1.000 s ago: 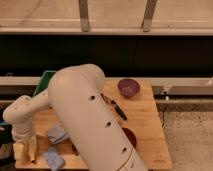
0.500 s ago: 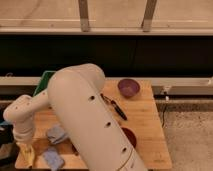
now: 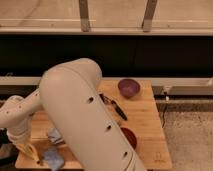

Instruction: Place banana in purple bowl

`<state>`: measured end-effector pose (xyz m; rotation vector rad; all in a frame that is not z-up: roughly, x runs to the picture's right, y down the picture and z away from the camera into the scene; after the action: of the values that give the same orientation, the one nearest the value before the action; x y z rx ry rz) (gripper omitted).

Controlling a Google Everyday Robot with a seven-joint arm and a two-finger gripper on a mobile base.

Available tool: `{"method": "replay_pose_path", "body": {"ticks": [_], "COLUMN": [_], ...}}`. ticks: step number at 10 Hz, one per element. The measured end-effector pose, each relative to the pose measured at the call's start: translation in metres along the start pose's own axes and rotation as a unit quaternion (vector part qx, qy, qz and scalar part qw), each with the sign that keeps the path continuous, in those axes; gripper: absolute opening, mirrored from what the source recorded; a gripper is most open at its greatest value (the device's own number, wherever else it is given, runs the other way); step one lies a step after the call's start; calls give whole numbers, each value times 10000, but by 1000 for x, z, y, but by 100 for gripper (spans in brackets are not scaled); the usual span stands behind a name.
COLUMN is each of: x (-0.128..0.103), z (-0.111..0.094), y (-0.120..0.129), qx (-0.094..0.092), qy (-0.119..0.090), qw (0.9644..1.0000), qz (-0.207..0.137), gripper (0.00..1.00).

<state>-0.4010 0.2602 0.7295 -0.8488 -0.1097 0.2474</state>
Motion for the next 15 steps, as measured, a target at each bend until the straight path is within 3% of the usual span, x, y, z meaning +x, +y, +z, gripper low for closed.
{"method": "replay_pose_path", "body": {"ticks": [4,6,9,11,12,15], "x": [-9,-1,16,35,56,107], "z": [-63,-97,-146,-169,-182,-205], "y": [-5,-28,-68,-96,-114,-139], "qx": [445,672,933,1020,1042,976], "qy": [-246,-568,-1061,-1422,-1790,-2434], "qw": [9986,9961,9896,9829,9750,9576], "qz": [-129,-44,258,574,804,1190], "gripper": [0,0,0,0,0,0]}}
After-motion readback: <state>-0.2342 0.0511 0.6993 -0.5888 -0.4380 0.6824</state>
